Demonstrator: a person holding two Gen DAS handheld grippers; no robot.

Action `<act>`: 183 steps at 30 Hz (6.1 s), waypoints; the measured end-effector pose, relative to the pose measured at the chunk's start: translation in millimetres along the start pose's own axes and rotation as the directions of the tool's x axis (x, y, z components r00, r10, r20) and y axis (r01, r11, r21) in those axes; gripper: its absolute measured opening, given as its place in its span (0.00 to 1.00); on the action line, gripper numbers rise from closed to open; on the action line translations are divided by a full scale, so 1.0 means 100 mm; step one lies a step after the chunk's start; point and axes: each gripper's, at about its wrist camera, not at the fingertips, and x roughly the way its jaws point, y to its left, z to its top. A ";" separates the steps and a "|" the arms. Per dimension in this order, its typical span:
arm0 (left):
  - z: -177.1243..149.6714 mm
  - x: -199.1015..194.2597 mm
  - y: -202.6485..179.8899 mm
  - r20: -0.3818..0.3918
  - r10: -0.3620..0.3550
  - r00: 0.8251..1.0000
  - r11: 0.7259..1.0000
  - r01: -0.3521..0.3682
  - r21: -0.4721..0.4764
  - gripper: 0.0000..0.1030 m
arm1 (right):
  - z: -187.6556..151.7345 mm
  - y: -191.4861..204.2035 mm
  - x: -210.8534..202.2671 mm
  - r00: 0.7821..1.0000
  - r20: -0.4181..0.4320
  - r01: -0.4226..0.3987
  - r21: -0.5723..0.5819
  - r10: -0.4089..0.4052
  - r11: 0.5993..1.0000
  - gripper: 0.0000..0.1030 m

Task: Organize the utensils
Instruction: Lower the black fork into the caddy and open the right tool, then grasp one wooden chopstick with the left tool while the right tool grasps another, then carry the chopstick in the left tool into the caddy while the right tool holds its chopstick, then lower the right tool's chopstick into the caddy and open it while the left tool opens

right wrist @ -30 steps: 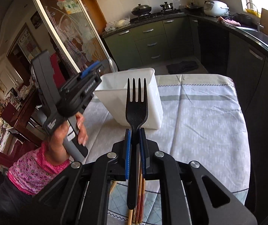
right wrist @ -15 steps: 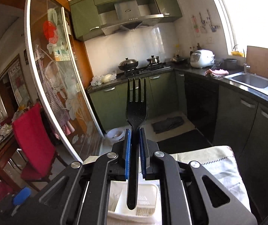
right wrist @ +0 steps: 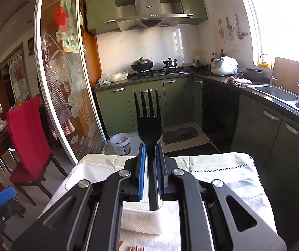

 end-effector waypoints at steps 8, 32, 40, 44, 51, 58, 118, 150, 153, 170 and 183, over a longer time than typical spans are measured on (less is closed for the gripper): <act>-0.15 0.29 -0.15 -0.231 -0.002 0.973 0.999 0.011 0.035 0.34 | -0.26 -0.09 -0.43 0.998 -0.040 -0.054 0.006 0.054 0.999 0.30; -0.87 1.32 -0.38 -0.735 -0.002 0.678 0.998 0.051 0.044 0.16 | -1.30 -0.76 -1.23 0.963 -0.230 -0.097 0.192 0.141 0.977 0.33; -0.92 1.39 -0.42 -0.741 0.023 0.671 0.996 0.051 0.077 0.13 | -1.23 -0.73 -1.19 0.959 -0.242 -0.103 0.194 0.149 0.976 0.33; -0.95 1.45 -0.54 -0.739 0.044 0.672 0.992 0.055 0.110 0.13 | -1.23 -0.72 -1.18 0.956 -0.249 -0.106 0.197 0.154 0.975 0.36; -0.97 1.48 -0.61 -0.735 0.040 0.677 0.992 0.061 0.110 0.06 | -1.22 -0.65 -1.13 0.949 -0.276 -0.104 0.176 0.151 0.979 0.36; -0.72 1.21 -0.37 -0.650 0.014 0.760 0.996 0.047 0.077 0.06 | -1.31 -0.50 -0.82 0.870 -0.457 -0.148 0.113 0.183 0.983 0.37; -0.29 -0.32 -0.18 -0.316 -0.045 0.948 0.991 0.081 0.102 0.06 | -0.81 -0.21 -1.35 0.915 -0.387 -0.164 -0.104 0.112 0.981 0.07; 0.31 -0.48 -0.41 -0.205 -0.096 0.974 0.984 0.124 0.129 0.06 | -0.72 -0.20 -1.62 0.923 -0.351 -0.199 -0.090 0.156 0.976 0.07; 0.58 -0.51 -0.45 -0.170 -0.096 0.981 0.983 0.120 0.138 0.06 | -0.72 -0.22 -1.62 0.923 -0.352 -0.197 -0.088 0.155 0.976 0.07; 1.44 0.32 -0.66 -0.087 0.002 0.996 0.990 0.010 0.140 0.06 | -0.70 -0.48 -1.64 0.929 -0.339 -0.173 -0.038 0.150 0.984 0.07; 1.04 0.79 -0.48 -0.239 0.025 0.971 0.990 0.009 0.140 0.15 | 0.20 -0.28 -1.60 0.950 -0.226 -0.226 -0.013 0.217 0.974 0.07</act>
